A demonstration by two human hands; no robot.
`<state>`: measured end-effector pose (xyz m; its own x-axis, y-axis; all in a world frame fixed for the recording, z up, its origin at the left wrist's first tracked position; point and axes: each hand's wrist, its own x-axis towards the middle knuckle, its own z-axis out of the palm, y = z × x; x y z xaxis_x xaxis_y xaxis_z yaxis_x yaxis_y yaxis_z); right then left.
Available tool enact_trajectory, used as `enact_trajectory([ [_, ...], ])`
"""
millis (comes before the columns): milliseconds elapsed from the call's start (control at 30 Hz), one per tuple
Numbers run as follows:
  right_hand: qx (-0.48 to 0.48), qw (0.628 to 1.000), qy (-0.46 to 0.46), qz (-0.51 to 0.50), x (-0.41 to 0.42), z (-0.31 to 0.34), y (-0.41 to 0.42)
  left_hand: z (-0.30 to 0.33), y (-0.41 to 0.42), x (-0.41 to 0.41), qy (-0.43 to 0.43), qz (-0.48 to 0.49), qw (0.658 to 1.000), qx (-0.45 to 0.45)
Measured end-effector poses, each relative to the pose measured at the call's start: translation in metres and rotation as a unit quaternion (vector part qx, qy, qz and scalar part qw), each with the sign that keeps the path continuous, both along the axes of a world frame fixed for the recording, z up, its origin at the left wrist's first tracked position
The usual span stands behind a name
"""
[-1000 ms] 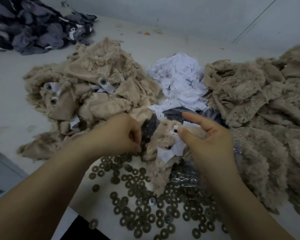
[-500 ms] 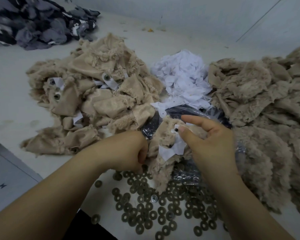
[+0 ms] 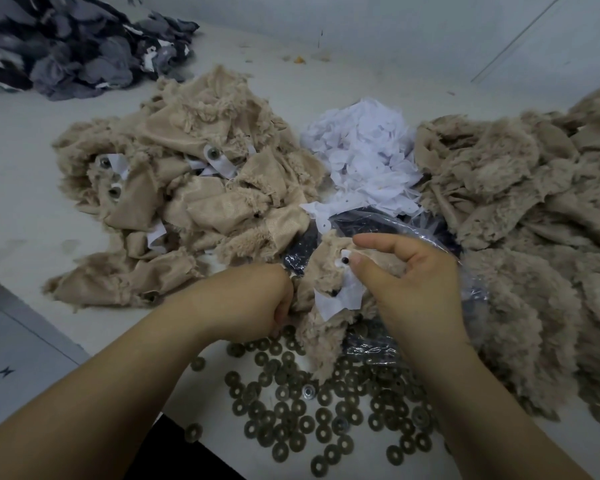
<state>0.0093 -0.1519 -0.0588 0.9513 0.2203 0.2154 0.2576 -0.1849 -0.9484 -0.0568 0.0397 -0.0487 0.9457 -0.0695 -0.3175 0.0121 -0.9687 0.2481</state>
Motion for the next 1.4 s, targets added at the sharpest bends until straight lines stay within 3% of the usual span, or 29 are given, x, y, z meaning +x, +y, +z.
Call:
enact_trajectory([
  [467, -0.006, 0.999, 0.028, -0.013, 0.0, 0.001, 0.001, 0.003, -0.002, -0.003, -0.024, 0.013, 0.999, -0.028],
  [567, -0.01, 1.0, 0.021, -0.019, -0.001, 0.001, 0.001, 0.017, -0.011, -0.003, -0.148, 0.052, 0.975, -0.155],
  [633, -0.009, 1.0, 0.021, -0.017, -0.001, 0.002, 0.002, 0.028, -0.025, -0.005, -0.307, 0.056, 0.914, -0.258],
  [700, 0.0, 0.999, 0.043, -0.003, -0.002, 0.004, 0.002, 0.035, -0.039, -0.004, -0.433, 0.011, 0.865, -0.252],
  [767, 0.009, 0.998, 0.064, 0.015, -0.003, 0.006, 0.003, 0.031, -0.049, -0.001, -0.484, -0.021, 0.852, -0.198],
  [867, 0.024, 0.996, 0.081, 0.021, -0.005, 0.008, 0.002, 0.019, -0.051, 0.002, -0.496, -0.027, 0.855, -0.146],
  [1033, 0.01, 0.998, 0.069, -0.004, -0.003, 0.01, 0.001, 0.007, -0.047, 0.003, -0.516, -0.022, 0.844, -0.142],
  [1400, 0.006, 0.998, 0.067, -0.005, -0.007, 0.014, 0.003, -0.002, -0.049, 0.002, -0.543, 0.066, 0.809, -0.215],
])
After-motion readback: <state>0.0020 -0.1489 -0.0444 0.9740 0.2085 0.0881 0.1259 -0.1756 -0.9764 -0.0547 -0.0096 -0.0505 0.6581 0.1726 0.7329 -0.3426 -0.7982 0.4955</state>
